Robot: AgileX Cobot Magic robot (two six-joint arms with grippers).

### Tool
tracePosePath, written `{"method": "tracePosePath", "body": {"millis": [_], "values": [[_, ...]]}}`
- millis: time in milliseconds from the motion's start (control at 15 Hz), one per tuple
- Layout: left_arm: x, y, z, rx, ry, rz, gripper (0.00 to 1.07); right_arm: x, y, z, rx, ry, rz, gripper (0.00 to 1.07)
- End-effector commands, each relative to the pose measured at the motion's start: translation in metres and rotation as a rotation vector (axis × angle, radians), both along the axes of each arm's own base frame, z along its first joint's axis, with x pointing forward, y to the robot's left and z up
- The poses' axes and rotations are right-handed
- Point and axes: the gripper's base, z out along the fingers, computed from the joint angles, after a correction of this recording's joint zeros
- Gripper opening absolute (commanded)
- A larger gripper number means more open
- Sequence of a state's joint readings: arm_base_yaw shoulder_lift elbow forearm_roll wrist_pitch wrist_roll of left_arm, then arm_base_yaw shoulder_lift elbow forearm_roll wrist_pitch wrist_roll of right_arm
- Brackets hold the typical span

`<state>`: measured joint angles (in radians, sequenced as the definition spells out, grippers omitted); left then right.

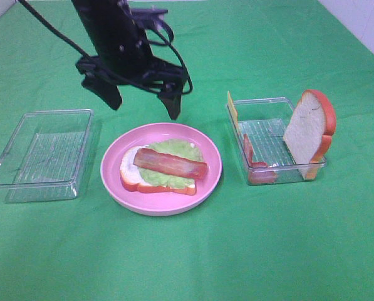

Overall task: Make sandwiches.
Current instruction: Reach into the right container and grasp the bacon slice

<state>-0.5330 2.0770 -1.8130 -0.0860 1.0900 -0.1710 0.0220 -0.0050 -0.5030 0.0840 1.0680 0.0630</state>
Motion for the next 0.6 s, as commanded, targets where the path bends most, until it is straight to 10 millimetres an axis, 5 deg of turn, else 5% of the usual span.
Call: {"method": "tracePosePath", "body": {"millis": [67, 333, 467, 533, 600], "values": [[0.014, 0.040, 0.042, 0.060, -0.053, 0.045, 1.00, -0.001, 0.000, 0.001, -0.011, -0.026, 0.006, 0.97], [0.042, 0.121, 0.070, 0.087, -0.096, 0.166, 0.99, -0.001, 0.000, 0.001, -0.011, -0.026, 0.006, 0.97], [0.054, 0.177, 0.070, 0.107, -0.094, 0.253, 0.98, -0.001, 0.000, 0.001, -0.011, -0.026, 0.006, 0.97], [0.055, 0.188, 0.069, 0.103, -0.091, 0.276, 0.98, -0.001, 0.000, 0.001, -0.011, -0.026, 0.006, 0.97], [0.057, 0.230, 0.070, 0.097, -0.088, 0.352, 0.96, -0.001, 0.000, 0.001, -0.011, -0.026, 0.006, 0.97]]}}
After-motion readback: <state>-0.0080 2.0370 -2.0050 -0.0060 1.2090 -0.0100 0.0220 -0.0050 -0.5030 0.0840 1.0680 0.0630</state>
